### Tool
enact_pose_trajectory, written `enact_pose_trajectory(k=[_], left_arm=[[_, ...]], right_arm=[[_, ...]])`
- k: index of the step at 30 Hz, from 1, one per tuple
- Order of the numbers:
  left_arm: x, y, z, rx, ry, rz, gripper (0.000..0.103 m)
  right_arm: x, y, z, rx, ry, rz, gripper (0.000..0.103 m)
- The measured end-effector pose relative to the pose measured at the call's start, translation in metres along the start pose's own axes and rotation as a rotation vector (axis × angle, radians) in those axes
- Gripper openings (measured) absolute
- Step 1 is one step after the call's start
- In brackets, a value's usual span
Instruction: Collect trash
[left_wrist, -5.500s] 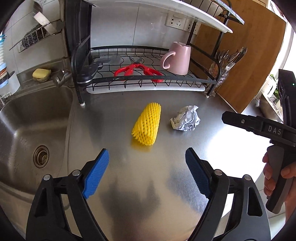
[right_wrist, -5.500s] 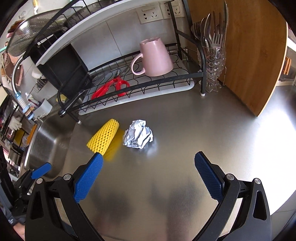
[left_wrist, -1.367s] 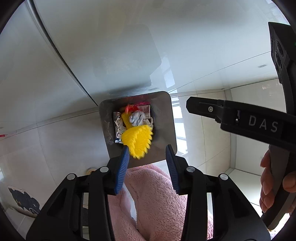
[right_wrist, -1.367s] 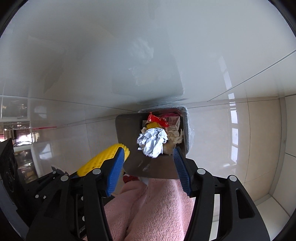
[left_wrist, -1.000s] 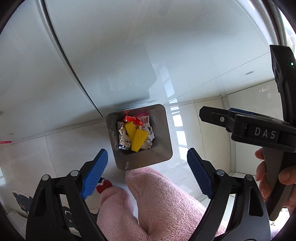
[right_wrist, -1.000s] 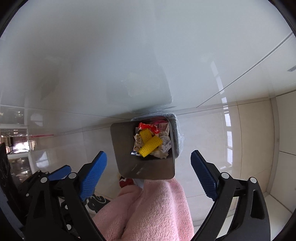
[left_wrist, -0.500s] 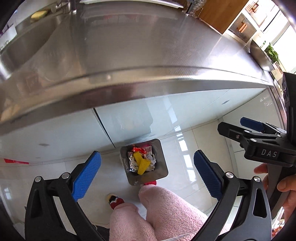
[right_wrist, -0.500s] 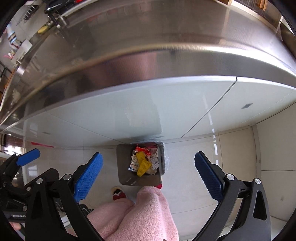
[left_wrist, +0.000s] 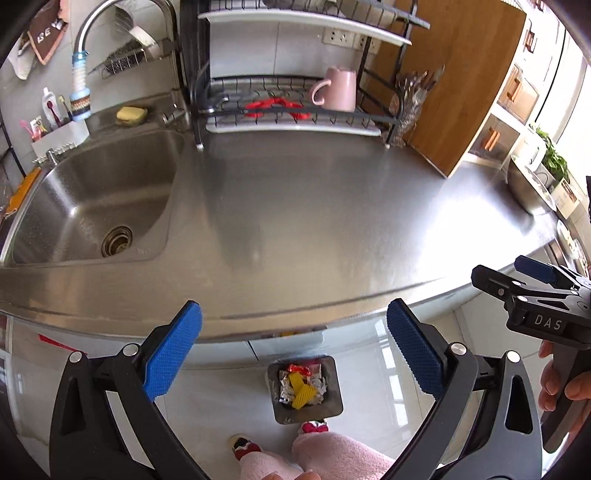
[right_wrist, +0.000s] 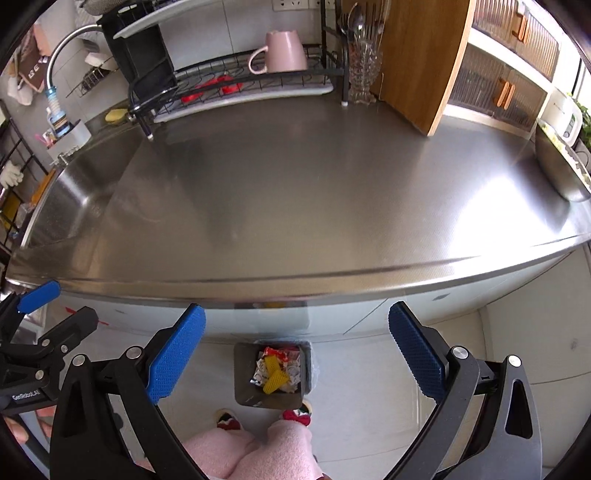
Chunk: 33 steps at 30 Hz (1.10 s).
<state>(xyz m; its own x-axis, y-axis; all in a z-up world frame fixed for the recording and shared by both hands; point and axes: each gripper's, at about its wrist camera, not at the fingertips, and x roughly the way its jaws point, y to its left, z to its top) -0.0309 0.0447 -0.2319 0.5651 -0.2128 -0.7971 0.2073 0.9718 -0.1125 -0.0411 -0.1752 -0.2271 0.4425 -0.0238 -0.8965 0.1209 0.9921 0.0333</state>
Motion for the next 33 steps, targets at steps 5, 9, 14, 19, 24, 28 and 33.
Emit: enact_pose_trajectory(k=[5,9,14,19,24,28,33], left_arm=[[-0.036,-0.006,0.033,-0.008,-0.076,0.056,0.095],[-0.066,-0.013,0.055,-0.004,-0.152,0.081,0.095],[-0.095,-0.022,0.075,-0.018,-0.225,0.087,0.095],[-0.114,-0.029,0.088,-0.009,-0.255,0.105,0.095],[-0.133,-0.037,0.096,0.017,-0.301,0.126,0.095],[-0.144,-0.039,0.1,0.004,-0.331,0.129,0.095],[-0.153,-0.044,0.102,0.007,-0.351,0.127,0.095]], right_arm=[[-0.037,-0.002,0.028,0.015,-0.082,0.014,0.1],[-0.062,-0.001,0.047,-0.014,-0.132,-0.044,0.1],[-0.092,-0.004,0.067,0.008,-0.171,-0.078,0.1],[-0.12,-0.008,0.084,0.009,-0.203,-0.062,0.1],[-0.146,-0.005,0.095,-0.006,-0.273,-0.092,0.1],[-0.162,-0.002,0.099,-0.018,-0.323,-0.117,0.1],[-0.175,-0.005,0.102,0.0,-0.356,-0.114,0.1]])
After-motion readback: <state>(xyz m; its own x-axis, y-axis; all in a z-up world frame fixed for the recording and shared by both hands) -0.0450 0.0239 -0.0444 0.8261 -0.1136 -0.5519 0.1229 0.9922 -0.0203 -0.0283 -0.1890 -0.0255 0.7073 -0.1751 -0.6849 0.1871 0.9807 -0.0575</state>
